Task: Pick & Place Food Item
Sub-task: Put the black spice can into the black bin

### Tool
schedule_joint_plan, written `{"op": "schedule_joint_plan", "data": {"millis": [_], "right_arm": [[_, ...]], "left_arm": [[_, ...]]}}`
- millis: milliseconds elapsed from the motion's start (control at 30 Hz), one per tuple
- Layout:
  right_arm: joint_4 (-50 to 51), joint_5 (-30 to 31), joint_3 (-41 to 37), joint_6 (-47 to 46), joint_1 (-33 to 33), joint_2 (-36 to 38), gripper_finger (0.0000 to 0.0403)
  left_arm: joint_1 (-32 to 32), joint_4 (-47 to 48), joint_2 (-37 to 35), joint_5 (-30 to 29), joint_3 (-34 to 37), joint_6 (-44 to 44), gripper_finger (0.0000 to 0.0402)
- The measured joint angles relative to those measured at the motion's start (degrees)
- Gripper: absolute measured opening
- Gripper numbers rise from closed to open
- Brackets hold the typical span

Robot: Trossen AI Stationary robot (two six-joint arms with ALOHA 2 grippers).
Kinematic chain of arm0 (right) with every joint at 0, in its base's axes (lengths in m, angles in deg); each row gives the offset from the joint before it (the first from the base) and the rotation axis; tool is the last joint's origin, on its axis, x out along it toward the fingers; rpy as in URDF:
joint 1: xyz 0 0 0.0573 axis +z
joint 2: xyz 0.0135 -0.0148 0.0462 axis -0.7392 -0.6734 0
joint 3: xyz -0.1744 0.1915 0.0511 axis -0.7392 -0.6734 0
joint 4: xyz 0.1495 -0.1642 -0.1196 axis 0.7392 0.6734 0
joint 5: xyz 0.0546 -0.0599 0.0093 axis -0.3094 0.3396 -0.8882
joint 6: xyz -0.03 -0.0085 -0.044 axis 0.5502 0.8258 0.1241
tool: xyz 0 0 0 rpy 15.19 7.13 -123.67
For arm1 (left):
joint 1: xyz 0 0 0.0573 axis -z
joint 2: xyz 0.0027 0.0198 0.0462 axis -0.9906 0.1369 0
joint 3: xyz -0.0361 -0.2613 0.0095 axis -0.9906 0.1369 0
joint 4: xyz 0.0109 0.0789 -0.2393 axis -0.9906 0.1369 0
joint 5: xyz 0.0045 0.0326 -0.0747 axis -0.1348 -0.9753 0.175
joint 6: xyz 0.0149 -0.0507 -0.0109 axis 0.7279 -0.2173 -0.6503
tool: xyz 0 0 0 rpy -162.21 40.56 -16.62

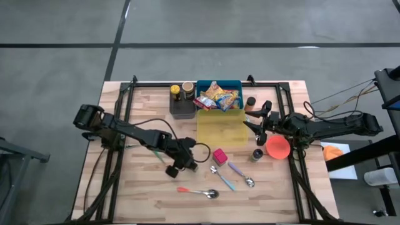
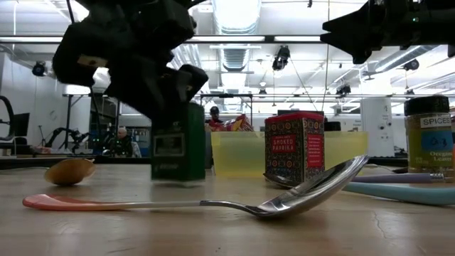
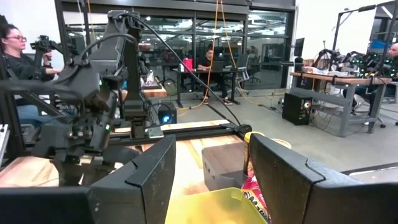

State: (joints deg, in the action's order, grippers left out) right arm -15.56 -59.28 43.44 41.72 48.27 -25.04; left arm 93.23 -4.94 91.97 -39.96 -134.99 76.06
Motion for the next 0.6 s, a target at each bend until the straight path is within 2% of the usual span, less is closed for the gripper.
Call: {"op": "schedule_joint_plan", "data": {"millis": [233,600], "right_arm": [[-0.02,0.00,0.00,0.00,0.00,0.02,0.0203],[0.04,0.00,0.00,0.00,0.01,0.02,0.0203]], "left_arm": [[0.00,1.03,-4.37,-4.64,-0.84,-5.87,0.0133],[-1.12,5.84,-16.17,-20.46,-0.78,-20.60,0.0133]]}}
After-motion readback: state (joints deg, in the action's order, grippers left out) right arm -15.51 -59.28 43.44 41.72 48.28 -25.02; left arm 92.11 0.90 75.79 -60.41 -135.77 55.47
